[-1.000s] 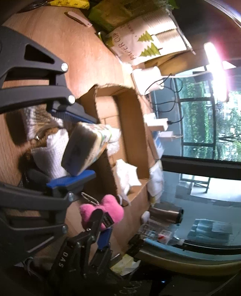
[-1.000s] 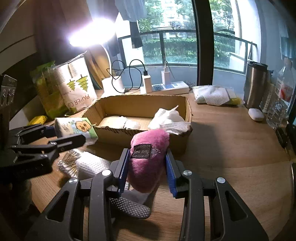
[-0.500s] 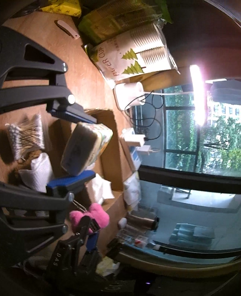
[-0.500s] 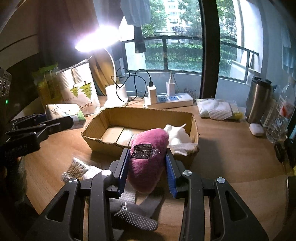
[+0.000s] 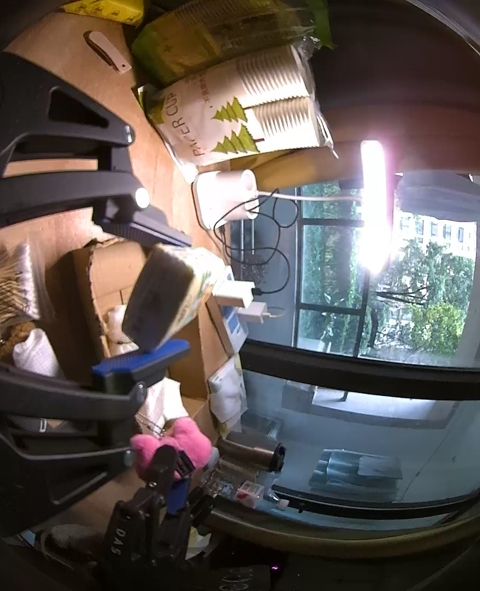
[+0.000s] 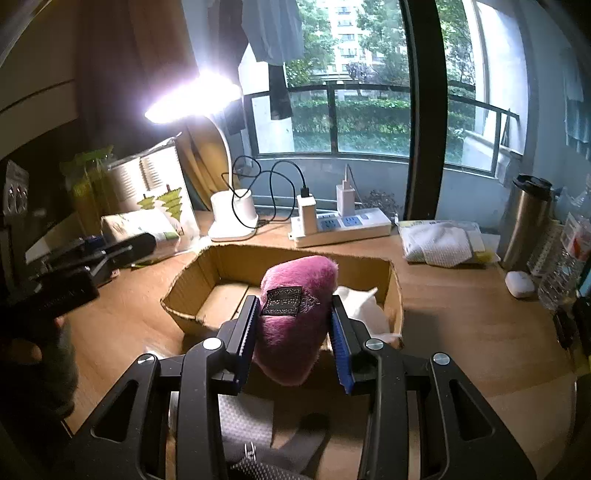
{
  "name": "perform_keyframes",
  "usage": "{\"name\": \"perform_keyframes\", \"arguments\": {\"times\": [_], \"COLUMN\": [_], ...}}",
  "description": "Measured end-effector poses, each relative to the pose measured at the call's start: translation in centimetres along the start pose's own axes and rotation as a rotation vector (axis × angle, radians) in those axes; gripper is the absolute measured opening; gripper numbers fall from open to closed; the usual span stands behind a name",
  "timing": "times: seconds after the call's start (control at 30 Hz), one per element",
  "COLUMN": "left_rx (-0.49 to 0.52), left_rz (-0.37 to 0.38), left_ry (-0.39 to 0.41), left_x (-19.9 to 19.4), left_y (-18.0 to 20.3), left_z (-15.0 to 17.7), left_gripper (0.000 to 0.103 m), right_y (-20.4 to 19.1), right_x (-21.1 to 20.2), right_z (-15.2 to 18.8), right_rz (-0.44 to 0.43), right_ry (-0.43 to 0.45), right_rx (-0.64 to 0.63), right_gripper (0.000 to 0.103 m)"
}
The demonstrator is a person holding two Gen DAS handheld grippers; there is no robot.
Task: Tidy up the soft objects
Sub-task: 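Carry the pink plush and tissue packet into the box and open both tools, then withdraw both tools from the box back toward the remaining items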
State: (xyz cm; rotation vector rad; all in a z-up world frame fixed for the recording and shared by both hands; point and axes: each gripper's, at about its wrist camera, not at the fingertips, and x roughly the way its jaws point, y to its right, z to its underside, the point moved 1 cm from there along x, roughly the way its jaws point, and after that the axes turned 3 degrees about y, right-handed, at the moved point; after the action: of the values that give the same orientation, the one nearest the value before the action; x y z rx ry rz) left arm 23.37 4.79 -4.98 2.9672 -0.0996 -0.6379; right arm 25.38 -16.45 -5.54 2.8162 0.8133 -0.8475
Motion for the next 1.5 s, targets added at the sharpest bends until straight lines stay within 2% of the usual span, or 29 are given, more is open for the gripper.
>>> {"name": "perform_keyframes", "arguments": {"times": [0.13,0.3,0.83,0.97,1.07,1.5], "left_rx": [0.013,0.000,-0.026,-0.032,-0.036,-0.023], "left_rz": [-0.016,-0.018,-0.040,-0.036,-0.034,-0.019], "left_ry": [0.017,-0.006,-0.170,-0.174,-0.170,-0.147], "left_x": [0.9,2.4,6.9,6.9,6.5,4.0], "left_y": [0.0,-0.3,-0.5,-0.5,-0.4,0.8], "left_z": [0.4,1.2,3.4,3.4,3.3,2.8], "left_gripper": [0.052,0.052,0.053,0.054,0.054,0.055], "right_y": [0.6,1.2,2.5,2.5,2.5,1.9], "right_x": [1.3,2.9,7.4,7.8,7.5,4.7], "right_z": [-0.2,-0.1,1.4,1.5,1.5,1.5], "right_rz": [-0.008,-0.011,-0.022,-0.019,-0.013,0.000], "right_ry": [-0.001,-0.019,-0.126,-0.140,-0.137,-0.102], "right_rx": [0.008,0.017,0.056,0.059,0.057,0.051], "right_gripper": [0.039,0.039,0.039,0.040,0.047,0.047]}}
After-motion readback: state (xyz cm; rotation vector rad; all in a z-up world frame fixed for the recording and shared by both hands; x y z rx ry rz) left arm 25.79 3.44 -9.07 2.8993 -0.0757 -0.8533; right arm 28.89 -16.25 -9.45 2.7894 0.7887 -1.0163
